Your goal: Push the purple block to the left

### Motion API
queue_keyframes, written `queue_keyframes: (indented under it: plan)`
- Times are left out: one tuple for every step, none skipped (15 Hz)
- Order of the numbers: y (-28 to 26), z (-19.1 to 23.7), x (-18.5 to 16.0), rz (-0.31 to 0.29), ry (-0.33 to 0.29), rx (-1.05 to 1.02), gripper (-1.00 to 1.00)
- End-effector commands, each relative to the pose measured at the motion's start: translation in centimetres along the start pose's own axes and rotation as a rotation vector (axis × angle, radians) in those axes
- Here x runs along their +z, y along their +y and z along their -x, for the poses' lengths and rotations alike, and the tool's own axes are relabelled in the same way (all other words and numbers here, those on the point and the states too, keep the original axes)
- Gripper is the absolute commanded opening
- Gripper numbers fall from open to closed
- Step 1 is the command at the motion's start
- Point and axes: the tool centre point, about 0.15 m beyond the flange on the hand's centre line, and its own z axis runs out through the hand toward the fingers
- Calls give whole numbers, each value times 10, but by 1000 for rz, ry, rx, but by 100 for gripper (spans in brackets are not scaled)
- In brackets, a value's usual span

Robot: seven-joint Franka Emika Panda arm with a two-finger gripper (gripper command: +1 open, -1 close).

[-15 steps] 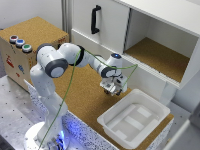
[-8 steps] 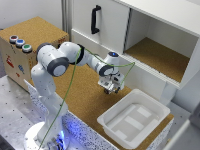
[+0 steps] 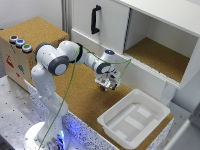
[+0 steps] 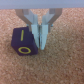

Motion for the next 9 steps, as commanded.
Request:
queue_keyframes:
  plan:
    - [-20,-6,-5,-42,37,-15,-100]
    - [-22,-9,-4,-48,29,-20,-100]
    - [-25,-11,-2,-50,20,-21,-100]
    - [-30,-13,-1,-43,18,-13,-100]
    - [-36,-17,0,-44,5,2,-100]
    - [-44,-19,1,-41,2,21,-100]
    - [-54,-21,3,-44,-5,42,-100]
    - [-66,-21,4,-40,-10,56,-100]
    - [-82,-21,6,-36,-16,68,-100]
